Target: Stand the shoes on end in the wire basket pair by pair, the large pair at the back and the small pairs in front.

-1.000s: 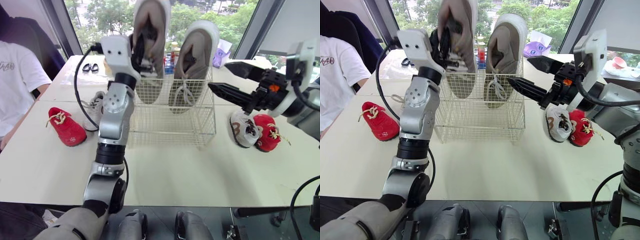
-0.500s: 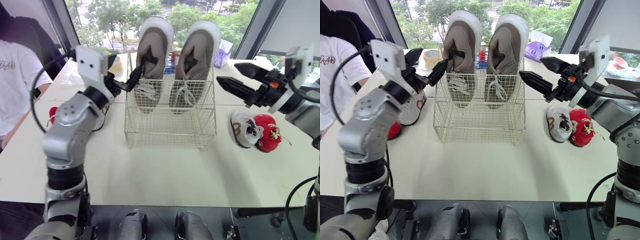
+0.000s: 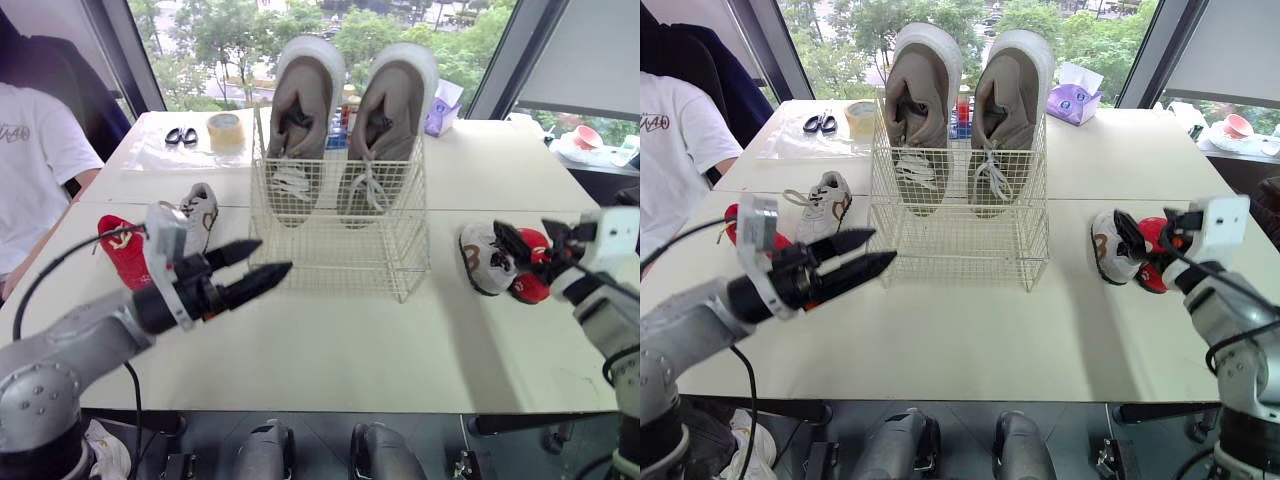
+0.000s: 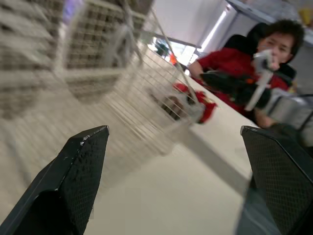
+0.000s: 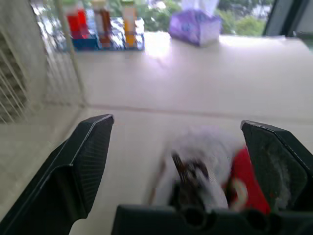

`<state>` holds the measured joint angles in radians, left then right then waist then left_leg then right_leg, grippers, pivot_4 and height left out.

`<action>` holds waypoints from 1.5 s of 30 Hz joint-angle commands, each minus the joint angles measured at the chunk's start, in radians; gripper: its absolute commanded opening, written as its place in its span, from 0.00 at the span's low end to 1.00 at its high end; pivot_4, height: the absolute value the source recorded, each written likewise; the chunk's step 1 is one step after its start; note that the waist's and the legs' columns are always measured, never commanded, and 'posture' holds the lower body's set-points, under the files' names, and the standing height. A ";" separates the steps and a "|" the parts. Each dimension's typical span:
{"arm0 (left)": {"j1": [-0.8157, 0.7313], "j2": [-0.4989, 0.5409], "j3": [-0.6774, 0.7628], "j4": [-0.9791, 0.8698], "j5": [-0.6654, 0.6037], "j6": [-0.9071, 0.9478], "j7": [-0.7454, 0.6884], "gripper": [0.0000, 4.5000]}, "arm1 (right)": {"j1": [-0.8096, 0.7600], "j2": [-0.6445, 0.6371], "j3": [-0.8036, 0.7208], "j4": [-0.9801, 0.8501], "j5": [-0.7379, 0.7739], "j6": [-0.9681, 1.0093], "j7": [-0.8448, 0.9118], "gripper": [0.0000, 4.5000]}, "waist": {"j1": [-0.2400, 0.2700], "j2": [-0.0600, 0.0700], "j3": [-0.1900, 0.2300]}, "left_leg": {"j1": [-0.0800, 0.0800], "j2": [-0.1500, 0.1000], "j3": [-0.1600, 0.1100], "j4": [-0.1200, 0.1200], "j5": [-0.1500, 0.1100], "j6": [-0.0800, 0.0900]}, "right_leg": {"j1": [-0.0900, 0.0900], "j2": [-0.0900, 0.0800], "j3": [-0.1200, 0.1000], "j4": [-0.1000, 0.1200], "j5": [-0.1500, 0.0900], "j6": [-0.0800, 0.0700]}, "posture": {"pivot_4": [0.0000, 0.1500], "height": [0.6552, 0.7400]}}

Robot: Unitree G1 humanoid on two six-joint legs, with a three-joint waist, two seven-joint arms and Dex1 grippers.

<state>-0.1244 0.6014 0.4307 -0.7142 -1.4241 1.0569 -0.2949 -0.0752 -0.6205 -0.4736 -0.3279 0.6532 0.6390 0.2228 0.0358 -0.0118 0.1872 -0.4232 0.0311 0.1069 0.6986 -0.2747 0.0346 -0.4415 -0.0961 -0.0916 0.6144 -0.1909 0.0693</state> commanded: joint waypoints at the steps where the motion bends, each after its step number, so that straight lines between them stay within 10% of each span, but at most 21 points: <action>1: 0.057 0.039 -0.022 -0.063 -0.087 -0.046 0.034 0.98 | 0.018 0.029 0.023 -0.051 -0.031 -0.027 0.000 1.00 | -0.001 0.002 -0.001 | 0.000 0.000 0.000 0.000 0.000 0.000 | 0.000 0.000 0.000 0.000 0.000 0.000 | 1.00 1.00; 14: 0.016 0.097 -0.146 -0.058 -0.071 -0.188 0.114 0.98 | -0.025 0.133 0.108 0.185 -0.212 -0.171 -0.011 1.00 | 0.000 0.004 -0.002 | 0.001 0.000 0.000 -0.001 0.000 0.000 | 0.000 0.001 0.002 -0.001 -0.002 -0.003 | 1.00 1.00; 31: 0.014 0.110 -0.219 -0.034 -0.018 -0.248 0.109 0.98 | 0.024 0.183 0.071 0.043 -0.247 -0.233 -0.044 1.00 | 0.000 0.008 -0.002 | 0.000 0.000 0.000 -0.001 0.000 0.000 | -0.001 0.001 0.002 -0.002 -0.002 -0.003 | 1.00 1.00; 41: -0.039 0.110 -0.248 0.008 0.039 -0.253 0.090 0.98 | -0.048 0.197 0.119 0.322 -0.328 -0.334 -0.004 1.00 | -0.002 0.008 -0.002 | 0.000 0.000 0.001 -0.002 -0.001 0.000 | -0.001 0.001 0.002 -0.002 -0.002 -0.004 | 1.00 1.00; 45: -0.041 0.121 -0.242 0.014 0.060 -0.251 0.077 1.00 | -0.068 0.205 0.140 0.364 -0.357 -0.379 0.011 0.71 | -0.002 0.008 -0.002 | 0.000 0.000 0.001 -0.002 0.000 0.000 | -0.001 0.001 0.002 -0.002 -0.002 -0.004 | 1.00 1.00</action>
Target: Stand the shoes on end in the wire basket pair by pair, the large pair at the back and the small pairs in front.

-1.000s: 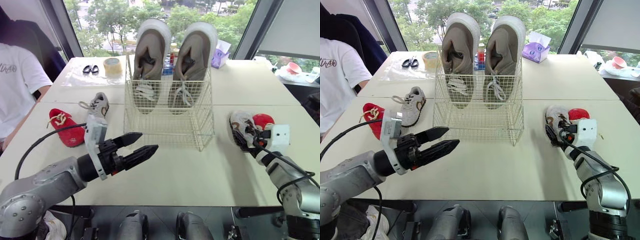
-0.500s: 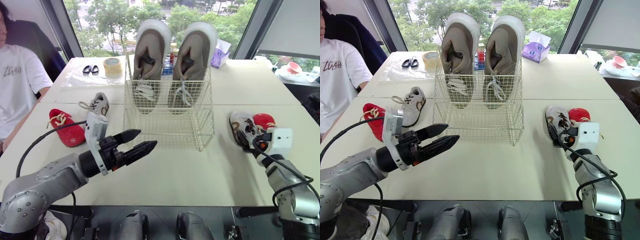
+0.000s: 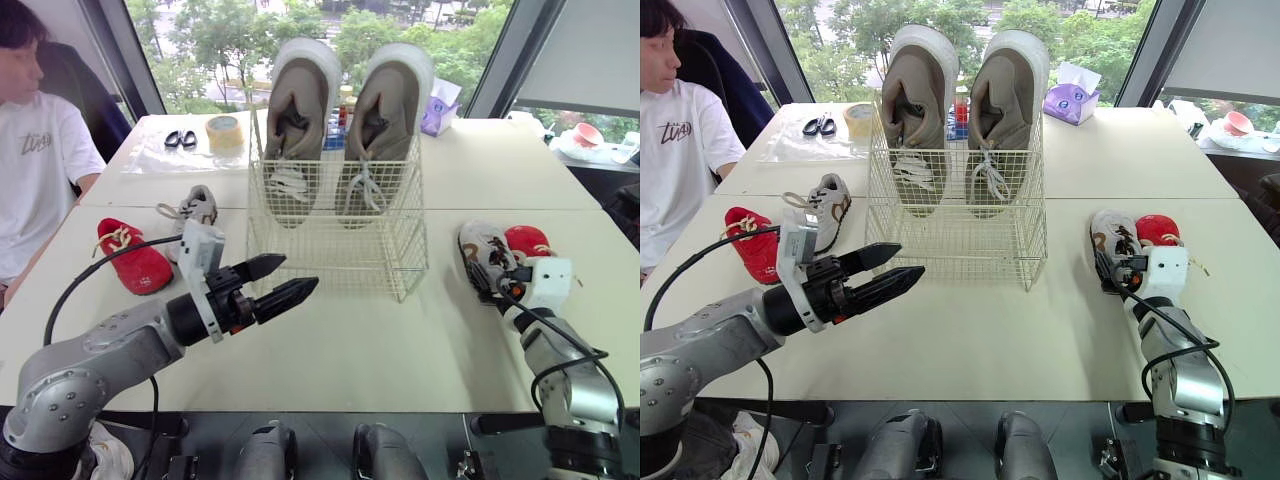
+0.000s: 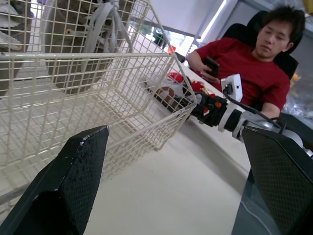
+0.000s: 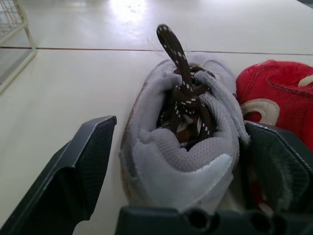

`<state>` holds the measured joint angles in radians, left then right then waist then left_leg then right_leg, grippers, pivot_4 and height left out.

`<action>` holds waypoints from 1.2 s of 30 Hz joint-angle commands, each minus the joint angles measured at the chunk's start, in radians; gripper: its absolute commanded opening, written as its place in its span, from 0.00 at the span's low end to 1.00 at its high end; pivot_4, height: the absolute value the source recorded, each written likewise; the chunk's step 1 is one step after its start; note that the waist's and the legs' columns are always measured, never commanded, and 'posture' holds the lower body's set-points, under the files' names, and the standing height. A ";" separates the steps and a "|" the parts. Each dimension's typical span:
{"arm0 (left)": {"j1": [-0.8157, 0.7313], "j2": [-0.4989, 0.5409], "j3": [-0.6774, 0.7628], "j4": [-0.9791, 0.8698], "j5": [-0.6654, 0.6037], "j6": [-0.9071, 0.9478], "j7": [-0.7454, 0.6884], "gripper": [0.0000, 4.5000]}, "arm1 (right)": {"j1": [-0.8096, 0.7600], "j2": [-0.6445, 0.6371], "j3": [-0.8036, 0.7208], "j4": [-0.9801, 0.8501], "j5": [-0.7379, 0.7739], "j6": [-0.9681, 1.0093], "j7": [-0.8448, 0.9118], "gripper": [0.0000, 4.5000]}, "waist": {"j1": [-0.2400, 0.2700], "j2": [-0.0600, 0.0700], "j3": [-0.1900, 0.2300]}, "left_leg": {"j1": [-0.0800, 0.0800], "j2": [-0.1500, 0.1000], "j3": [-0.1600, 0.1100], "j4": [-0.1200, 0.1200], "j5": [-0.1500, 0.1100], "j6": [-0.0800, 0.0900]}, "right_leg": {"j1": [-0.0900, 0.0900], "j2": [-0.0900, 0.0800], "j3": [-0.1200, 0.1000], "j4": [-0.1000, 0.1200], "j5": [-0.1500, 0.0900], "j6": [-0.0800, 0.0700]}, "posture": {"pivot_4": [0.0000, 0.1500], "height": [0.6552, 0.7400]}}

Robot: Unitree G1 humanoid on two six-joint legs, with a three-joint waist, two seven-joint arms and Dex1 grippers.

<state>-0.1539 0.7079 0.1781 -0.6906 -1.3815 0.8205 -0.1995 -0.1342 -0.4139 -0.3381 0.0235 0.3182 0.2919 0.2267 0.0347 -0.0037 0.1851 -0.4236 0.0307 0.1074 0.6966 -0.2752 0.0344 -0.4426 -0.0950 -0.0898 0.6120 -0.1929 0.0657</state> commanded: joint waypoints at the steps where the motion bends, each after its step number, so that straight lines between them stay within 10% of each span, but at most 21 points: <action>1: -0.012 0.017 0.012 -0.006 0.023 -0.014 -0.022 1.00 | -0.010 0.004 0.010 0.013 -0.026 -0.035 0.004 0.60 | -0.001 0.000 0.000 | 0.000 0.000 0.000 0.000 0.000 0.000 | 0.000 0.000 0.000 0.000 0.000 0.000 | 1.00 1.00; 7: -0.033 0.035 0.014 0.030 0.063 -0.013 -0.070 1.00 | -0.001 0.034 0.033 -0.031 -0.037 -0.032 -0.013 0.08 | -0.005 0.000 0.000 | 0.000 0.000 0.000 0.000 0.000 0.000 | 0.000 0.000 0.000 0.000 0.000 0.000 | 1.00 1.00; 17: -0.430 0.124 0.192 0.503 -0.334 0.032 -0.195 1.00 | -0.376 -0.165 -0.134 -0.305 0.039 -0.017 -0.084 0.08 | -0.024 0.010 0.007 | -0.004 0.000 0.000 -0.001 0.001 -0.001 | -0.005 0.000 0.000 0.001 0.000 0.001 | 1.00 1.00; 25: -1.047 0.047 0.063 1.123 -0.035 0.067 -0.508 1.00 | -0.774 -0.451 0.060 -0.331 0.123 -0.012 0.283 0.08 | -0.026 0.004 0.007 | -0.001 -0.004 0.002 -0.008 0.002 -0.002 | -0.002 0.002 -0.001 -0.002 0.000 0.007 | 1.00 1.00; 36: -1.291 -0.048 -0.028 1.341 0.302 0.122 -0.869 1.00 | -0.802 -0.430 0.235 -0.299 0.039 -0.194 0.533 0.08 | -0.045 -0.004 0.008 | -0.002 -0.004 0.002 -0.010 0.006 -0.008 | -0.004 0.001 -0.001 -0.003 0.000 0.009 | 1.00 1.00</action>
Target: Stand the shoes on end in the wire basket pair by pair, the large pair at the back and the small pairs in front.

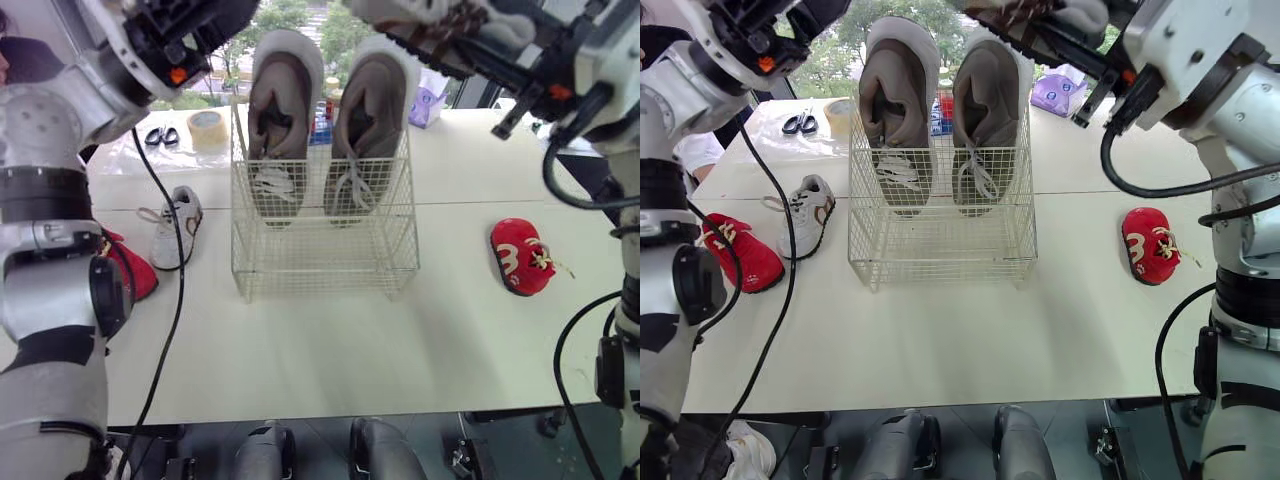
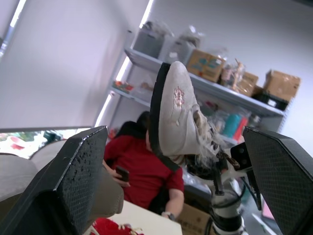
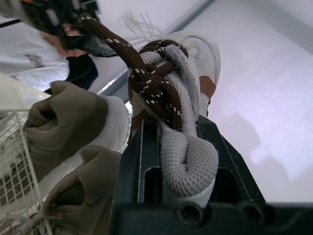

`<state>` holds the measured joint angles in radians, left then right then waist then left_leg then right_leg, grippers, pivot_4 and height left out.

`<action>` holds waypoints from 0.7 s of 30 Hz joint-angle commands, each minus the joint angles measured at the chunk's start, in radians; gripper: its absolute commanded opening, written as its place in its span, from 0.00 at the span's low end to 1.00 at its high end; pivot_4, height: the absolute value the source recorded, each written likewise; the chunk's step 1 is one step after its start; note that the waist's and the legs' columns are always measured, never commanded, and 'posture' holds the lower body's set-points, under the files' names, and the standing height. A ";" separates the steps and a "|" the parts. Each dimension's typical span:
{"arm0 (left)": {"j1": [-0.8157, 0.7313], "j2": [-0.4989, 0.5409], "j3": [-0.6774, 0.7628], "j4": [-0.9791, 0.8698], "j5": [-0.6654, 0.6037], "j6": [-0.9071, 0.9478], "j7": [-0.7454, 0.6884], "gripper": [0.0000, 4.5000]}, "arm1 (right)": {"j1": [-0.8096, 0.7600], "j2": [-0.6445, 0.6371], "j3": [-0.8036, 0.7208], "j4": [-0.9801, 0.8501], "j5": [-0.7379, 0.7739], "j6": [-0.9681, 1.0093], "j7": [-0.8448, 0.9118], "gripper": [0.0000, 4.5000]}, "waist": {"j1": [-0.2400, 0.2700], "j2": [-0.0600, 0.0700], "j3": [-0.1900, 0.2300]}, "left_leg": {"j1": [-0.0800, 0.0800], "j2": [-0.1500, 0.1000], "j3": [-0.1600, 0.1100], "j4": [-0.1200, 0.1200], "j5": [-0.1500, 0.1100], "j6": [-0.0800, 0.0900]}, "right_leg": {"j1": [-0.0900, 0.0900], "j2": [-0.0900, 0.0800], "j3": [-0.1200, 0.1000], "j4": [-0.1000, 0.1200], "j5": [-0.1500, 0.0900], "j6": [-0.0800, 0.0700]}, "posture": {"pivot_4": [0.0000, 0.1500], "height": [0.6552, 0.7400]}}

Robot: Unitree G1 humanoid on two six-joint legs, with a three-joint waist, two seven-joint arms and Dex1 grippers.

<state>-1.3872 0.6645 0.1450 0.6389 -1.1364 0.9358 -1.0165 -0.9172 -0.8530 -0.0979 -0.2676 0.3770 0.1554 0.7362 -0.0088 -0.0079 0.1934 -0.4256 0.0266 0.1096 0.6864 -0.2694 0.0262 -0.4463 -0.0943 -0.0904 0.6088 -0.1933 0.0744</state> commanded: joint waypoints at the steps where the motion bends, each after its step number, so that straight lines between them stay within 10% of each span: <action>1: -0.068 -0.012 0.006 0.019 0.074 0.013 -0.070 1.00 | -0.015 0.013 0.001 -0.006 -0.028 -0.069 0.036 0.08 | -0.002 0.000 0.000 | 0.000 0.000 0.000 0.000 0.000 0.000 | 0.000 0.000 0.000 0.000 0.000 0.000 | 1.00 1.00; 6: -0.105 -0.058 -0.024 0.053 0.179 0.011 -0.182 1.00 | -0.011 0.045 0.039 0.008 -0.054 -0.113 0.076 0.08 | -0.003 0.000 0.000 | 0.000 0.001 0.000 0.000 0.000 0.000 | -0.001 -0.001 0.000 0.002 0.000 0.000 | 1.00 1.00; 16: -0.143 -0.082 0.002 0.138 0.290 0.028 -0.322 0.06 | -0.014 0.064 0.059 0.004 -0.096 -0.123 0.096 0.08 | -0.003 -0.001 0.001 | -0.001 0.001 0.000 0.000 0.000 0.000 | -0.003 -0.001 0.001 0.004 0.000 0.000 | 1.00 1.00; 21: -0.133 -0.091 0.063 0.126 0.281 0.052 -0.269 0.06 | 0.007 0.060 0.050 0.010 -0.124 -0.127 0.080 0.18 | -0.003 -0.001 0.001 | -0.001 0.001 0.000 0.000 0.000 0.000 | -0.003 -0.002 0.001 0.004 0.000 0.000 | 1.00 1.00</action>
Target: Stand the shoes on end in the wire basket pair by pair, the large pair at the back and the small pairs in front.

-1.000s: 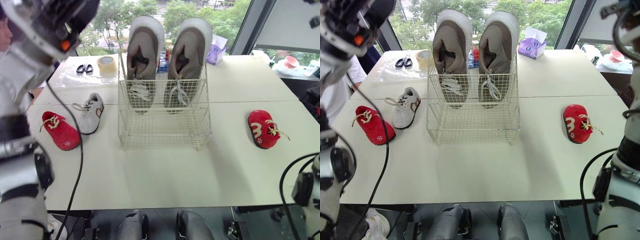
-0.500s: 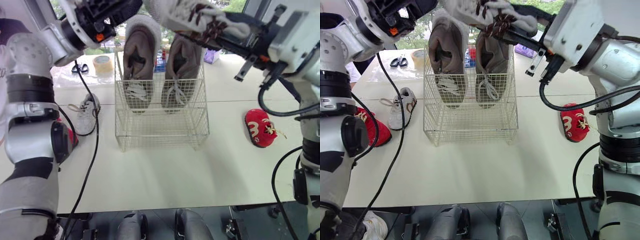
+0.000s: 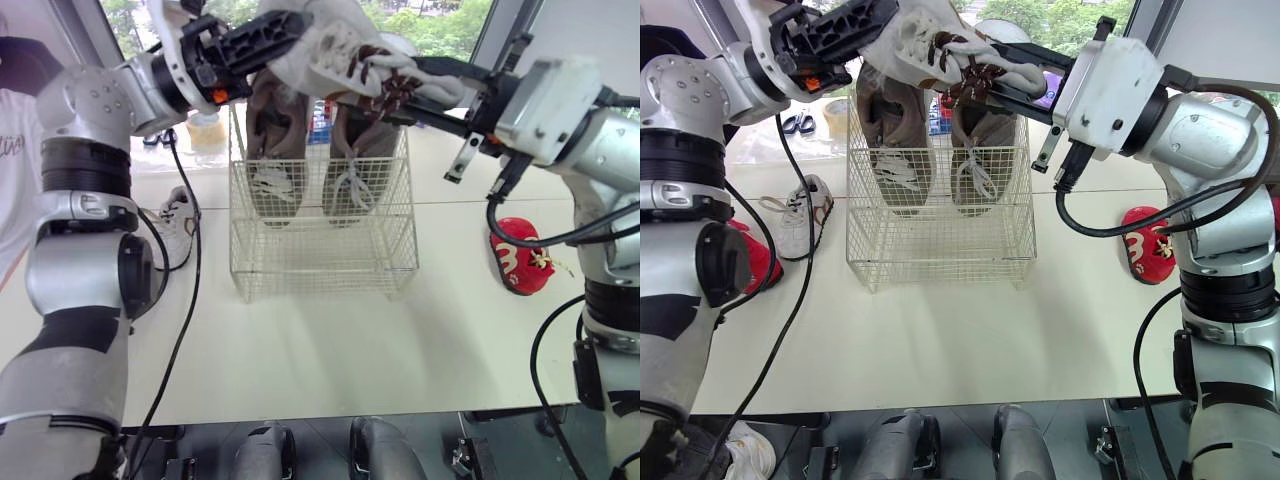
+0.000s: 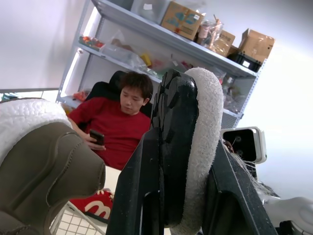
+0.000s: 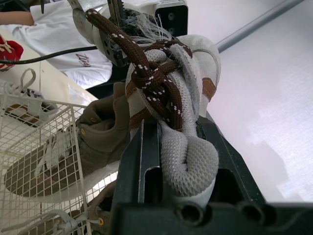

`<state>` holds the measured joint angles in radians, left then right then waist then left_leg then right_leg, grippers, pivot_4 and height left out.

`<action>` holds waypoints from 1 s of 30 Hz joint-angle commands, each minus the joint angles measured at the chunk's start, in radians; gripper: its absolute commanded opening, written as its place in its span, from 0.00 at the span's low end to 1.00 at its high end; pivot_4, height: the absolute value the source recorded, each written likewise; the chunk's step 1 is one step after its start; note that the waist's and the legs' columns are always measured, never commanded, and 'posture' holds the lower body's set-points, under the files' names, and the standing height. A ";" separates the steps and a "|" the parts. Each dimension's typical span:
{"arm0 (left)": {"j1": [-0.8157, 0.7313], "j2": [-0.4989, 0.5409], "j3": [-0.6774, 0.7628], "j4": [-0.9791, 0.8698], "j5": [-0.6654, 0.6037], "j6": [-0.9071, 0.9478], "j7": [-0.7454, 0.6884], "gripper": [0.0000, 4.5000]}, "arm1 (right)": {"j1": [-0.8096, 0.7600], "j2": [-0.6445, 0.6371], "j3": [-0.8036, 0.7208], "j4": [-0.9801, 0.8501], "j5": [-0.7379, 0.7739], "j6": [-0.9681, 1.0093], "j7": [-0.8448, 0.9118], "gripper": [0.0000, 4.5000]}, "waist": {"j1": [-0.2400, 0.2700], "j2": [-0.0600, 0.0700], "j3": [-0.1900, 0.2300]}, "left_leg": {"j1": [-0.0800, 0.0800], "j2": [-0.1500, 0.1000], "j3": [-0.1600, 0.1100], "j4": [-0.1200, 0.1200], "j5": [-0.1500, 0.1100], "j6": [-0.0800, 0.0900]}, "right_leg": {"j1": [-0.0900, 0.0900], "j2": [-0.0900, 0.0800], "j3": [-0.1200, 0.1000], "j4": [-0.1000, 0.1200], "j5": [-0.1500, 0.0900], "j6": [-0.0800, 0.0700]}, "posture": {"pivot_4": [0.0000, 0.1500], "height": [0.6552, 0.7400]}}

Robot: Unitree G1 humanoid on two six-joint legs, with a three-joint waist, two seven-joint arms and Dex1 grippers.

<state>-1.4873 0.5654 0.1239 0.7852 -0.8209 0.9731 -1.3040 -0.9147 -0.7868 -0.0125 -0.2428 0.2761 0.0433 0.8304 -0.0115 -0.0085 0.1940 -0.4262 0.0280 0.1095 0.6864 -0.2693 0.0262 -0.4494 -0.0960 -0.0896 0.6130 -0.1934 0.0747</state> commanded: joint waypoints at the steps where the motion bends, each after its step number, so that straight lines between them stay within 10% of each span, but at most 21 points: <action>1: -0.022 0.004 0.112 -0.034 -0.045 0.019 0.048 0.06 | 0.021 -0.007 -0.051 -0.011 -0.027 -0.010 -0.030 0.30 | 0.000 0.000 0.000 | 0.000 0.000 0.000 0.000 0.000 0.000 | 0.000 0.000 0.000 0.000 0.000 0.000 | 1.00 1.00; 8: 0.124 -0.094 0.427 -0.311 -0.242 0.018 0.453 0.06 | 0.254 0.155 -0.335 -0.084 0.184 0.243 -0.330 0.98 | 0.001 -0.001 0.000 | 0.001 0.000 -0.001 0.000 0.000 -0.001 | 0.001 -0.002 0.000 0.001 0.000 0.000 | 1.00 1.00; 14: 0.235 -0.457 0.508 -0.612 -0.324 -0.268 0.781 0.06 | 0.268 0.623 -0.373 -0.234 0.990 0.418 -0.724 0.98 | 0.005 -0.002 0.000 | 0.005 0.001 -0.005 0.000 0.003 -0.004 | 0.006 -0.001 -0.002 0.002 0.002 -0.002 | 1.00 1.00; 21: 0.339 -0.663 0.340 -0.727 -0.328 -0.290 0.893 0.06 | 0.161 0.757 -0.279 -0.231 1.065 0.368 -0.815 0.98 | 0.004 -0.001 0.000 | 0.004 -0.001 -0.004 -0.001 -0.002 0.004 | 0.006 -0.001 -0.002 0.000 0.002 -0.002 | 1.00 1.00; 30: 0.429 -0.672 0.249 -0.790 -0.382 -0.282 0.945 0.06 | 0.123 0.756 -0.243 -0.215 1.011 0.305 -0.798 0.98 | 0.000 -0.001 0.000 | 0.005 -0.001 -0.005 -0.001 -0.002 0.005 | 0.006 0.000 -0.002 0.000 0.002 -0.002 | 1.00 1.00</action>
<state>-1.0500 -0.1159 0.3920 0.0398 -1.1728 0.6929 -0.3622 -0.7599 -0.0273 -0.2644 -0.4406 1.2971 0.3674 0.0209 -0.0117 -0.0097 0.1937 -0.4216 0.0272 0.1050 0.6859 -0.2718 0.0313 -0.4436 -0.0956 -0.0917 0.6134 -0.1915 0.0723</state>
